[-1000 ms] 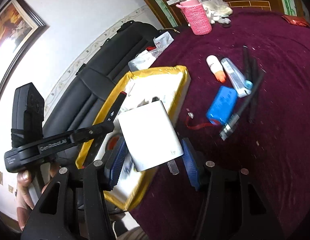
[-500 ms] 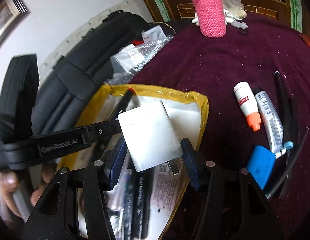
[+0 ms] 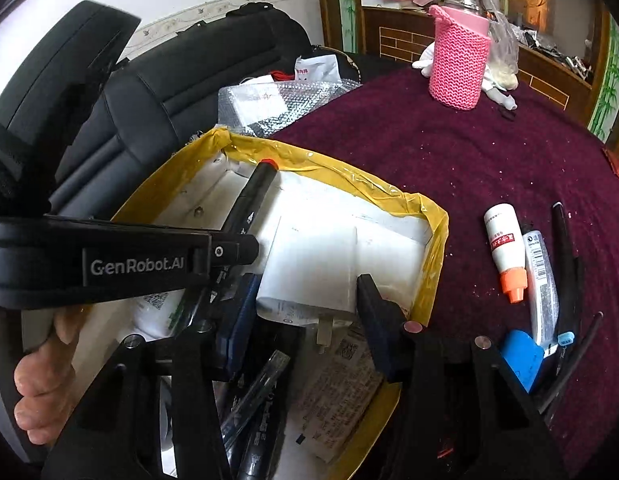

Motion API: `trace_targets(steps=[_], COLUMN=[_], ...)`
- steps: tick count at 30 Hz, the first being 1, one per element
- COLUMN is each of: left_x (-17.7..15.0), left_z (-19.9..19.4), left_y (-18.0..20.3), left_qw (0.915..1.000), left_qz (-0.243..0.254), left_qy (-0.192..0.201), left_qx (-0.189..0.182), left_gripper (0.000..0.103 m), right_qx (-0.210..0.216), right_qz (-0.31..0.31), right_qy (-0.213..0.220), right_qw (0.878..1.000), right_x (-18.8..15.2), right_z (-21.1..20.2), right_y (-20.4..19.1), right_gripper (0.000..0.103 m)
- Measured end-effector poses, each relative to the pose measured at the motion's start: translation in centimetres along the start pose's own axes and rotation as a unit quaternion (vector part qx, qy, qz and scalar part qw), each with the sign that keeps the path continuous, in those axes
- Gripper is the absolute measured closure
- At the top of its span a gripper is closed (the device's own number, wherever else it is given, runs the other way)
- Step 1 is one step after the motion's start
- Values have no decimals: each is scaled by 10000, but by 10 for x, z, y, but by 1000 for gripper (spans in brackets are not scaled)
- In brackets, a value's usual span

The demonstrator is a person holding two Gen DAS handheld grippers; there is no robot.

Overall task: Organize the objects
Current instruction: 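Open both tools to release the marker and charger into the tray, then grasp a black pen with the right tool while the left tool reaches the blue battery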

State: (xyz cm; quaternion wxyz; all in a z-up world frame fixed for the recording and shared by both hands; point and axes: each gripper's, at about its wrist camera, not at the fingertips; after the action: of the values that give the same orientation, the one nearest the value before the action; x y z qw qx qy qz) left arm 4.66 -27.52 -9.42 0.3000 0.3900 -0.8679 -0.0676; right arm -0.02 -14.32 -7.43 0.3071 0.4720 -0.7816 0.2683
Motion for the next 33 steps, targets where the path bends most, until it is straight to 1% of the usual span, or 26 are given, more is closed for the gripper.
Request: trace_targets(steps=[1, 2, 3, 4, 5, 6, 7, 8, 10, 12, 14, 16, 18, 19, 21, 23, 24, 26, 28, 30, 32, 33], left_x=[0, 0, 0, -1, -4, -7, -9, -15, -23, -37, -53, -64, -83, -91, -106, -125, -130, -145, -153, -161, -167, -169], left_z=[0, -3, -7, -15, -25, -32, -35, -42, -49, -60, -71, -79, -91, -96, -106, -111, -111, -102, -95, -89, -86, -85], left_y=[-2, -5, -6, -8, -7, -5, -4, -2, 2, 4, 6, 8, 20, 28, 44, 73, 82, 109, 124, 136, 144, 146], left_qw=[9999, 9993, 9986, 9983, 9982, 9984, 9986, 9986, 9986, 9982, 9972, 9964, 9952, 9946, 9927, 9902, 9896, 9889, 9875, 9855, 9823, 9811], left_qz=[-61, -200, -290, -340, -341, -328, -319, -287, -244, -262, -326, -386, -396, -374, -241, 118, 244, 630, 885, 1061, 1226, 1289], left_qy=[-57, -115, -122, -48, 74, 147, 194, 271, 345, 449, 521, 617, 780, 845, 1057, 1288, 1311, 1269, 1258, 1302, 1415, 1442], left_qx=[-101, -278, -415, -466, -495, -439, -385, -351, -327, -309, -426, -427, -441, -472, -535, -533, -532, -452, -346, -223, -112, -36], left_gripper=[81, 79, 74, 66, 64, 59, 55, 53, 45, 44, 44, 44, 44, 44, 43, 37, 33, 32, 32, 32, 32, 32], right_qx=[56, 109, 189, 325, 487, 619, 695, 718, 858, 922, 986, 1172, 1390, 1420, 1285, 908, 700, 505, 374, 214, 224, 206], right_qz=[35, 56, 110, 243, 396, 531, 589, 599, 606, 565, 498, 540, 662, 715, 743, 828, 975, 1344, 1651, 1788, 1796, 1905], right_qy=[21, 34, 53, 98, 141, 171, 213, 227, 237, 187, 169, 172, 99, 97, 94, 113, 117, -2, -145, -252, -352, -421], right_qw=[10000, 9999, 9997, 9991, 9979, 9965, 9956, 9954, 9942, 9940, 9937, 9915, 9880, 9872, 9889, 9924, 9927, 9896, 9855, 9833, 9829, 9806], right_x=[1, 1, 2, 3, 4, 4, 5, 4, 4, 4, 3, -5, -17, -24, -42, -61, -73, -86, -90, -88, -85, -83], right_z=[1, 1, 1, -1, -2, -4, -7, -10, -16, -25, -40, -61, -78, -87, -101, -110, -113, -111, -106, -103, -97, -92], right_y=[2, 2, 4, 6, 11, 15, 18, 18, 19, 17, 18, 27, 40, 48, 65, 87, 102, 124, 143, 156, 164, 169], right_gripper=[52, 52, 52, 52, 51, 51, 51, 50, 50, 50, 50, 50, 50, 50, 50, 51, 51, 50, 50, 50, 51, 51])
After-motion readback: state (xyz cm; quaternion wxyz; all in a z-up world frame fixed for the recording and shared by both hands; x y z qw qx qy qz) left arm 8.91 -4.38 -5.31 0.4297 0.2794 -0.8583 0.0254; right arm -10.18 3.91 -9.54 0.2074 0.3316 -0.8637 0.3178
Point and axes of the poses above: each gripper's, at about its wrist camera, not at the fingertips, and z roughly the way its jaws point, y to its right, x to its top, and after that the axes turned 9 degrees about y, right-handed
